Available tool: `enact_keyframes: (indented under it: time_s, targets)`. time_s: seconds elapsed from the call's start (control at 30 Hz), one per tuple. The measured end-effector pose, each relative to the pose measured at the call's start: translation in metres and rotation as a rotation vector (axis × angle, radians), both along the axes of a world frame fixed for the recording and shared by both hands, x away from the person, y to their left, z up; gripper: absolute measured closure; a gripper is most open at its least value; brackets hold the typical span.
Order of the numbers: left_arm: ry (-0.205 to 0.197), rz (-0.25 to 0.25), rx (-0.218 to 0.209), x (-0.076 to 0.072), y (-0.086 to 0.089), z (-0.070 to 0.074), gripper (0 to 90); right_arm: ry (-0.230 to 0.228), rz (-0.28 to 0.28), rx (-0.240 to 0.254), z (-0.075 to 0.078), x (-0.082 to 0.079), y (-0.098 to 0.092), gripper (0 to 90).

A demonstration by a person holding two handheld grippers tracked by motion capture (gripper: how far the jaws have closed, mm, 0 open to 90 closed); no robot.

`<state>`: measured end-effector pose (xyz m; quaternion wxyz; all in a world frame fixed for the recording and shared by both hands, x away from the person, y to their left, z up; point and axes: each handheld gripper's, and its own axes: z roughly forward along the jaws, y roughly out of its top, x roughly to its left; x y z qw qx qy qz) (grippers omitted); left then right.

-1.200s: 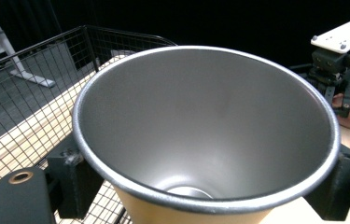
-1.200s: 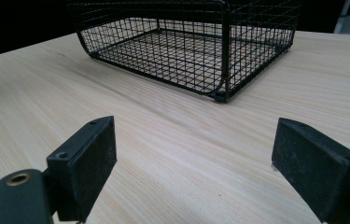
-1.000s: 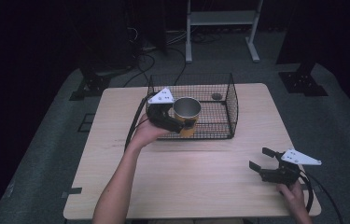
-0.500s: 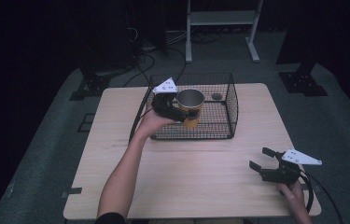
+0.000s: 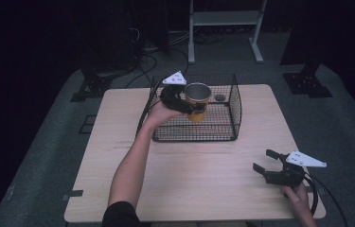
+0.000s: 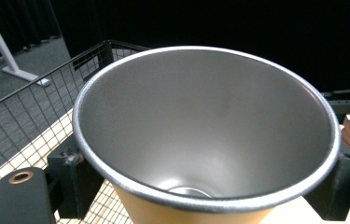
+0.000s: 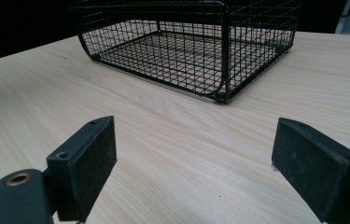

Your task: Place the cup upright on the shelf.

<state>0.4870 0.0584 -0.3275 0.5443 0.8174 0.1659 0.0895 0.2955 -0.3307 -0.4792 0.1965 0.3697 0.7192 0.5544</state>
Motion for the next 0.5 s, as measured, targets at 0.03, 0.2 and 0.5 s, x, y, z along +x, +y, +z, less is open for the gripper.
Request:
enact_keyframes:
  time_s: [0.03, 0.2, 0.5]
  targets:
    - [-0.003, 0.001, 0.004, 0.002, -0.001, 0.0, 14.2, 0.0, 0.0, 0.002, 0.0, 0.0, 0.0, 12.9]
    - [0.003, 0.006, 0.023, 0.013, -0.005, -0.003, 14.2, -0.001, 0.001, 0.007, 0.0, 0.0, -0.001, 12.9]
    - [0.013, 0.022, 0.021, 0.032, -0.012, -0.012, 14.2, 0.003, 0.005, 0.011, 0.0, 0.0, -0.001, 12.9]
